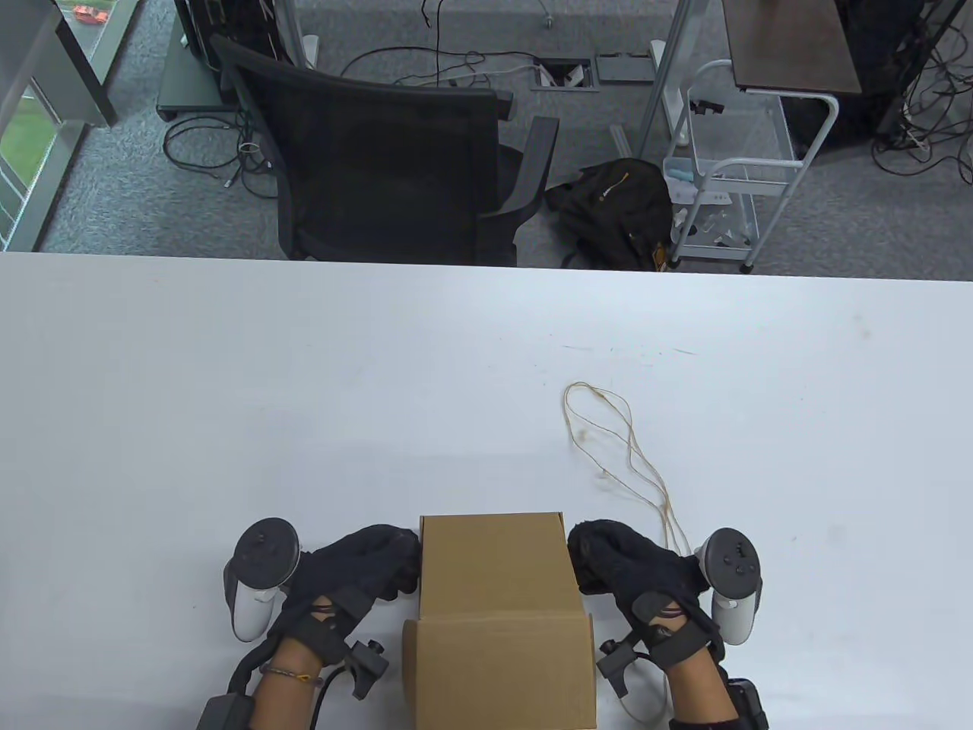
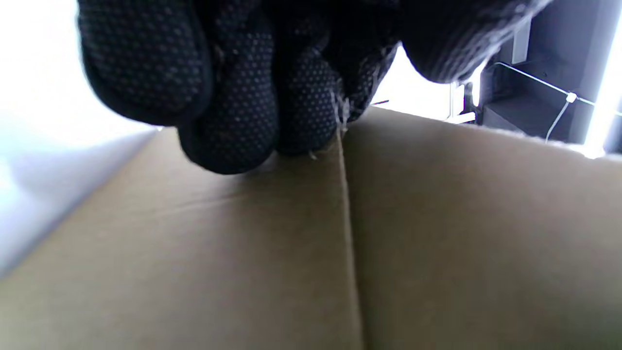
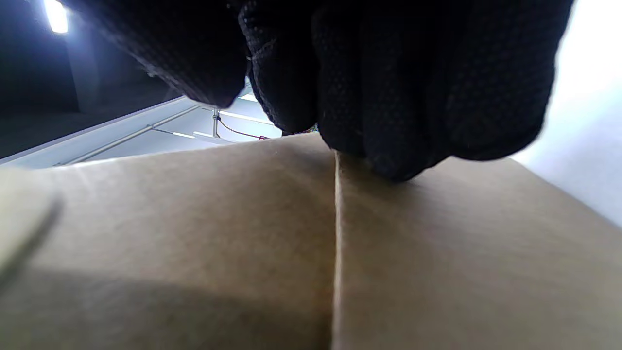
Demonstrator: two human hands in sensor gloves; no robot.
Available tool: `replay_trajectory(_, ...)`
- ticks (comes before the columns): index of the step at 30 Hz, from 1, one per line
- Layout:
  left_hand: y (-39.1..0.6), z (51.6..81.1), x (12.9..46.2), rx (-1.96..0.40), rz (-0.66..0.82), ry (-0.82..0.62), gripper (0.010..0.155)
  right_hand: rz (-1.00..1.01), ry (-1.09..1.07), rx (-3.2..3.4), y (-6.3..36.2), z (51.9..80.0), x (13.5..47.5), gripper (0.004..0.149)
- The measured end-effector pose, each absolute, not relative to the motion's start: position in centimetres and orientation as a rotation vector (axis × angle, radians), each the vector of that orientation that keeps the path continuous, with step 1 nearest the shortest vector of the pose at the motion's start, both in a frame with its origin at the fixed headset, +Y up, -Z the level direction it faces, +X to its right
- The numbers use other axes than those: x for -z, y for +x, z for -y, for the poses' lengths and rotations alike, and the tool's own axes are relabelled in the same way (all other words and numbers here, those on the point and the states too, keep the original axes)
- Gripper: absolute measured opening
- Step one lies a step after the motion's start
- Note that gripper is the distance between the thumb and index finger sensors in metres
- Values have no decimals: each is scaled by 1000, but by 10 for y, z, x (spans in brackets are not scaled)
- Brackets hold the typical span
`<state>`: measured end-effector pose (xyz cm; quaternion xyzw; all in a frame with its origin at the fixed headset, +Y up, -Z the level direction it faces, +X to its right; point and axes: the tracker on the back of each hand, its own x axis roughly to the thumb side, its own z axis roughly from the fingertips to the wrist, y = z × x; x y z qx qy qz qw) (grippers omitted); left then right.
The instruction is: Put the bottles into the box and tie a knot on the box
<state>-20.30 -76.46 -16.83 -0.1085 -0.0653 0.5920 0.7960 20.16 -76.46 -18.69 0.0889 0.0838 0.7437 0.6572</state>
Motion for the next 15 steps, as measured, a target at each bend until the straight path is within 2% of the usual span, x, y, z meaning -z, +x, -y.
replay_trajectory(5, -203, 766, 166, -1402, 163, -235, 68, -152, 223, -1572, 201, 772, 189, 56)
replay_trajectory(9, -194, 765, 167, -1570, 314, -343, 87, -167, 306, -1447, 193, 775, 189, 71)
replay_trajectory(12, -186, 763, 166, -1569, 398, -394, 107, -217, 367, -1377, 184, 771, 187, 82)
replay_trajectory(15, -181, 757, 163, -1480, 438, -424, 116, -245, 433, -1412, 179, 766, 185, 94)
